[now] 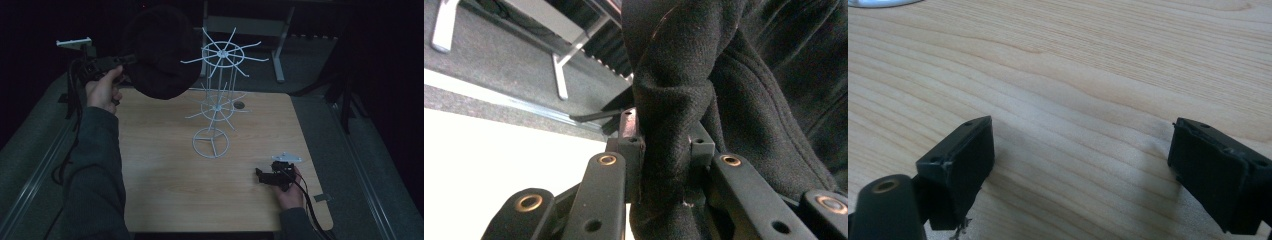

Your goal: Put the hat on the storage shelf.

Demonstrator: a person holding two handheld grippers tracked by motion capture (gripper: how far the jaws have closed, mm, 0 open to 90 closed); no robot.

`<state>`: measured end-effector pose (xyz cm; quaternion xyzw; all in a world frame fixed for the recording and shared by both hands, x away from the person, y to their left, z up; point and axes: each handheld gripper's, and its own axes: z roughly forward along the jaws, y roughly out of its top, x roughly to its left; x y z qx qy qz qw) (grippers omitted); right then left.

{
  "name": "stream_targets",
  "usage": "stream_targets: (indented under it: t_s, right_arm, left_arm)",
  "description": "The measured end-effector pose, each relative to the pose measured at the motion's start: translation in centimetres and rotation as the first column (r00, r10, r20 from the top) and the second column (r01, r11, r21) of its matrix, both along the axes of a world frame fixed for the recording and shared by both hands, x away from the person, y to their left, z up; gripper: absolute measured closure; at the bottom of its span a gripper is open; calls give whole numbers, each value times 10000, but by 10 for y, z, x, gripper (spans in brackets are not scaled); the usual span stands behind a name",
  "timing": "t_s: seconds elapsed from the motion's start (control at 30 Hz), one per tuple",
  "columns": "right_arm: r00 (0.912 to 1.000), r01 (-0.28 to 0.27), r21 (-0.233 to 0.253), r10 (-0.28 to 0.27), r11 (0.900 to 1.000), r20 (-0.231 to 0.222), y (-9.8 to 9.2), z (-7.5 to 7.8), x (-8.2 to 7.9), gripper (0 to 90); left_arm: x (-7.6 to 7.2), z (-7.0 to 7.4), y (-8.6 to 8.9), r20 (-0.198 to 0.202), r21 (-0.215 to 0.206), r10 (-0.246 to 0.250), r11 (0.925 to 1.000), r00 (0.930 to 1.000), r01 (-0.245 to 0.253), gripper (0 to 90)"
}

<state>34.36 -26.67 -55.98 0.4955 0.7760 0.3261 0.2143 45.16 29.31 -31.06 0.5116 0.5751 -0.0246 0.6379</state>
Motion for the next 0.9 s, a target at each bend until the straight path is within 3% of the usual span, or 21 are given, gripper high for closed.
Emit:
stream_targets:
  t_s: [0.27, 0.77, 0.9]
  right_arm:
    - [10000, -18, -12, 18, 10000, 7, 0, 0, 0, 111]
    - [10000, -23, -15, 23, 10000, 8, 0, 0, 0, 110]
    - [10000, -16, -9, 16, 10000, 5, 0, 0, 0, 111]
  left_arm:
    - [5, -24, -2, -305, -214, -265, 9994, 9992, 258, 766]
    - [9, -48, -10, -461, -335, -1083, 9937, 9931, 1068, 721]
    - [11, -53, -15, -489, -137, -1298, 9915, 9903, 1292, 679]
